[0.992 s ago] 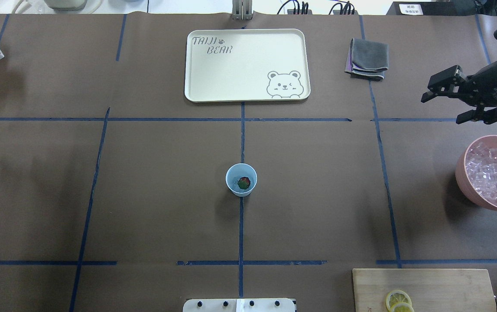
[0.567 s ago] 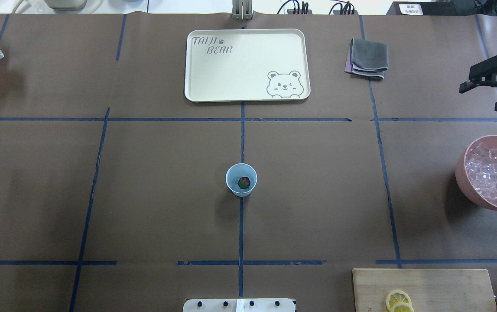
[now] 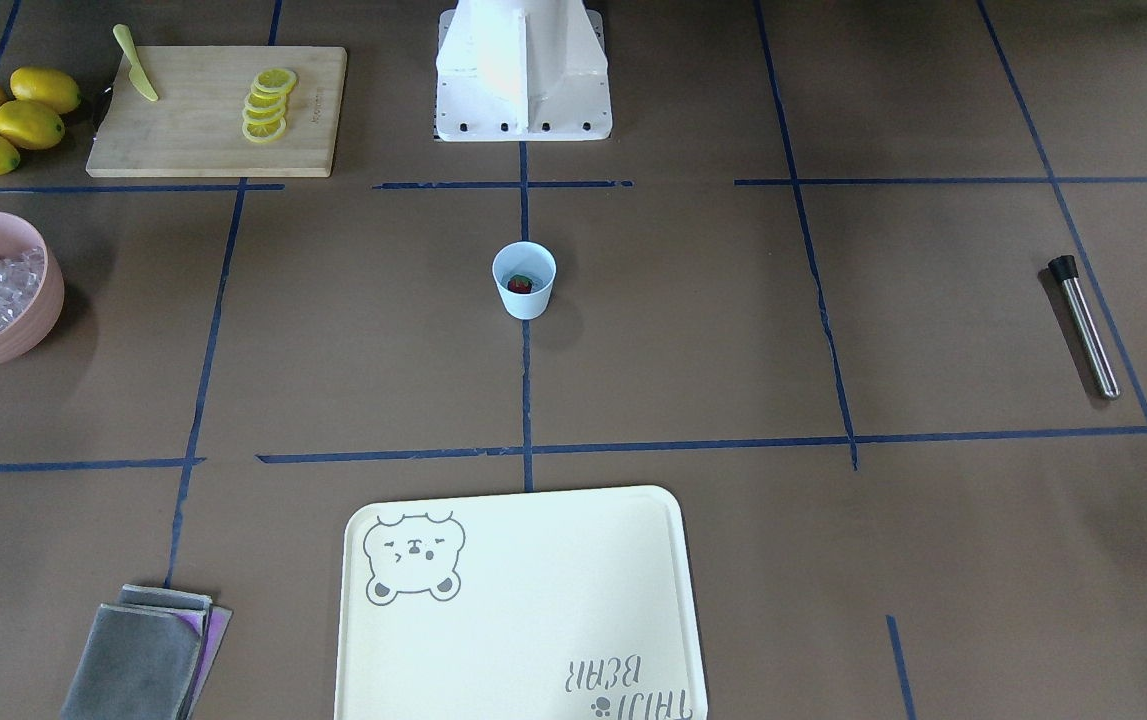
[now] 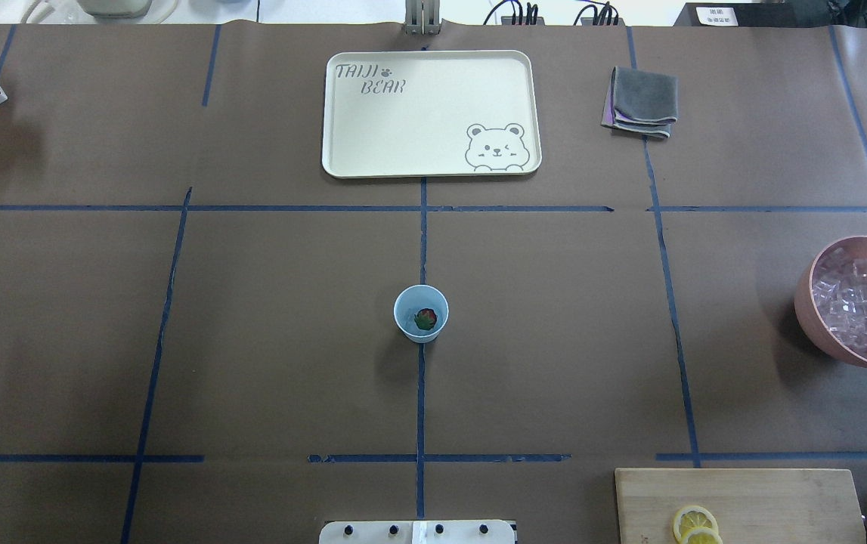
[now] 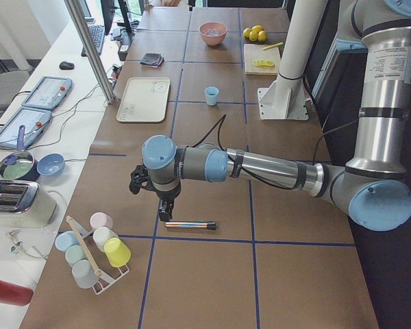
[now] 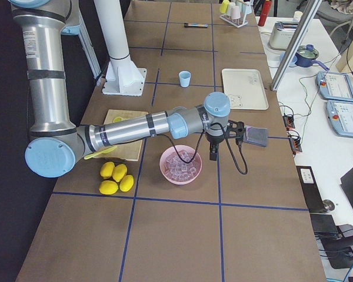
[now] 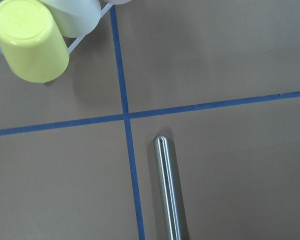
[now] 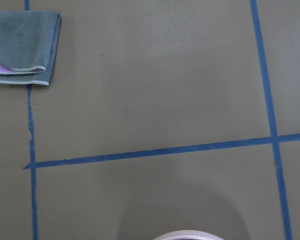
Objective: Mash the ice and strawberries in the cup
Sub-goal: 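Lower the muddler onto the table and open the left gripper while the right arm withdraws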
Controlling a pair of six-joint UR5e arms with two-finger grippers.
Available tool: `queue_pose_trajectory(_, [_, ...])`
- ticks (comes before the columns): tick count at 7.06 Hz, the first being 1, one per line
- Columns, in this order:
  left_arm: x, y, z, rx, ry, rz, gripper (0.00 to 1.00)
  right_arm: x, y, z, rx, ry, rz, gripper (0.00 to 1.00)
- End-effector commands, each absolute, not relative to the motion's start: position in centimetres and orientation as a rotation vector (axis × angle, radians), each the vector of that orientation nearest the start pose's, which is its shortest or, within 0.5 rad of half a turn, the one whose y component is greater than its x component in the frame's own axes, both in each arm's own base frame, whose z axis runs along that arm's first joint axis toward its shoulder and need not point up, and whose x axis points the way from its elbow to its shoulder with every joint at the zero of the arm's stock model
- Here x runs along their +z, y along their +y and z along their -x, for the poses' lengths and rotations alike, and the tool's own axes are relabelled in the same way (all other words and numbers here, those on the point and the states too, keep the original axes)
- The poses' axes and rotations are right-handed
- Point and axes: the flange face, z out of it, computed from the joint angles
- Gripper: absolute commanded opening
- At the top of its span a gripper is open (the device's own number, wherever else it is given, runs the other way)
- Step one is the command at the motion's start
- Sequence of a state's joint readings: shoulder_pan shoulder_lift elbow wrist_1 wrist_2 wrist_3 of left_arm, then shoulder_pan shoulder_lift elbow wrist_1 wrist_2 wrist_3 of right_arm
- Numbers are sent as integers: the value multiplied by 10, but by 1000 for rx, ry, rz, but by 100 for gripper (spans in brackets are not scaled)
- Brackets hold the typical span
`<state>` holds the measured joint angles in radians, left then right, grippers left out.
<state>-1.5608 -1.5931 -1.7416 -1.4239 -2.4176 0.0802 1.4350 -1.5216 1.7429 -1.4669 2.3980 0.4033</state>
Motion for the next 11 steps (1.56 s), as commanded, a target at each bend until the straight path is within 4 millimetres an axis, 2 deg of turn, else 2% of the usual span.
queue_pose_trajectory(1, [583,-490,56,125,848,-43,100,591,-506,-11,-107,-821,-72,100])
queue_pose_trajectory(2, [597,-480,59,215,842,-64,100,613,-503,-28,-148,-820,-77,100])
queue_pose_trajectory(4, [602,-475,59,171,852,-42,100,612,-505,-29,-146,-821,-76,100])
queue_pose_trajectory(6, [593,-475,59,127,847,-38,100,610,-505,-29,-147,-824,-82,100])
queue_pose_trajectory(7, [588,-476,60,43,845,-9,100,614,-501,-29,-143,-824,-73,100])
queue_pose_trajectory(9, [613,-472,55,20,855,46,100,604,-508,-29,-151,-820,-92,100])
queue_pose_trajectory(10, [590,-471,58,39,839,1,100,604,-505,-30,-149,-827,-93,100])
queue_pose_trajectory(11, [580,-469,62,53,801,-27,100,606,-507,-29,-147,-826,-87,100])
